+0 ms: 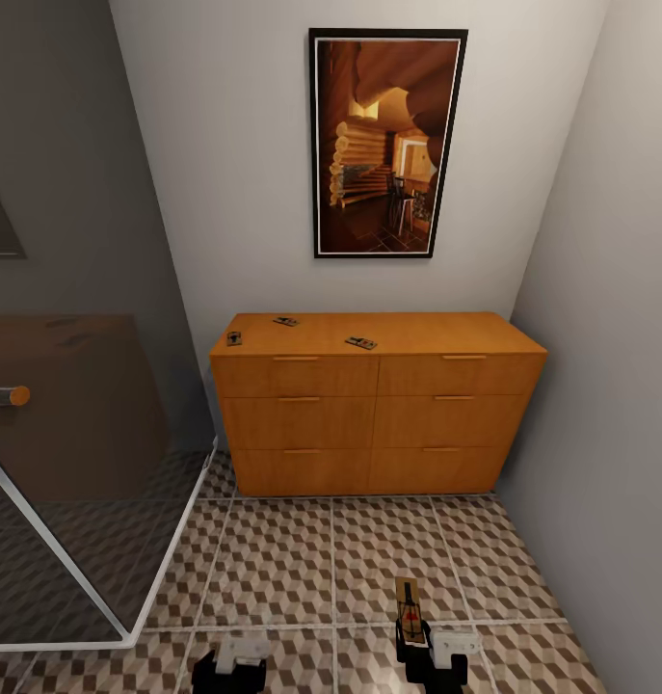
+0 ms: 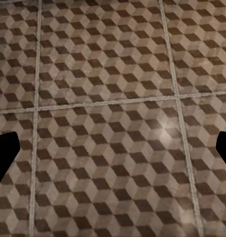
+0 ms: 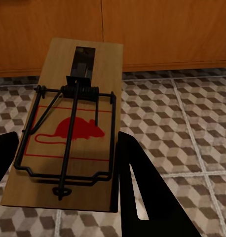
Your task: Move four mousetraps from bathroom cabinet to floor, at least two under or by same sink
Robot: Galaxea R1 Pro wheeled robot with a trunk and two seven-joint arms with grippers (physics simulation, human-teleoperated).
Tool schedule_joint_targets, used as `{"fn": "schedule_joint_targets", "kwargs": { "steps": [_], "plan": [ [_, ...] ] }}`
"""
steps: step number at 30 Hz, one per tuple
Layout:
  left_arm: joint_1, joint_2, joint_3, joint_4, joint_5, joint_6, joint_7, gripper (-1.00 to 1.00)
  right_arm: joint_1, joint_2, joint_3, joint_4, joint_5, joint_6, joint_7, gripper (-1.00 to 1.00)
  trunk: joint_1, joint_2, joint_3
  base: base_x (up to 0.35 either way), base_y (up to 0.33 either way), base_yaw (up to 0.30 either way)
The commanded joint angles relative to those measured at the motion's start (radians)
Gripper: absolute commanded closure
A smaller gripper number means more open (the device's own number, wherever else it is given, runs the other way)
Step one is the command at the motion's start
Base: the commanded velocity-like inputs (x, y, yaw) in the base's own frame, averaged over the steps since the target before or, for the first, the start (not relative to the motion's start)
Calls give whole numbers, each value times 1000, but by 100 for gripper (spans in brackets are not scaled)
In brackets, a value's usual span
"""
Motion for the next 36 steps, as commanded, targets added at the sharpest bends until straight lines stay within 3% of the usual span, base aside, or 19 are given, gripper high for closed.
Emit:
{"fn": "schedule_joint_targets", "kwargs": {
  "steps": [1, 13, 36],
  "plan": [
    [-1, 1, -4, 2, -1, -3, 8, -100, -1, 0, -2, 1, 8, -2, -5, 100, 0, 0, -1, 0, 0, 0],
    [-1, 1, -4, 10, 0, -91, 9, -100, -1, 0, -2, 1, 7, -2, -5, 100, 0, 0, -1, 0, 0, 0],
    [-1, 1, -6, 11, 1, -105, 8, -100, -1, 0, -2, 1, 8, -2, -5, 100, 0, 0, -1, 0, 0, 0]
  ]
}}
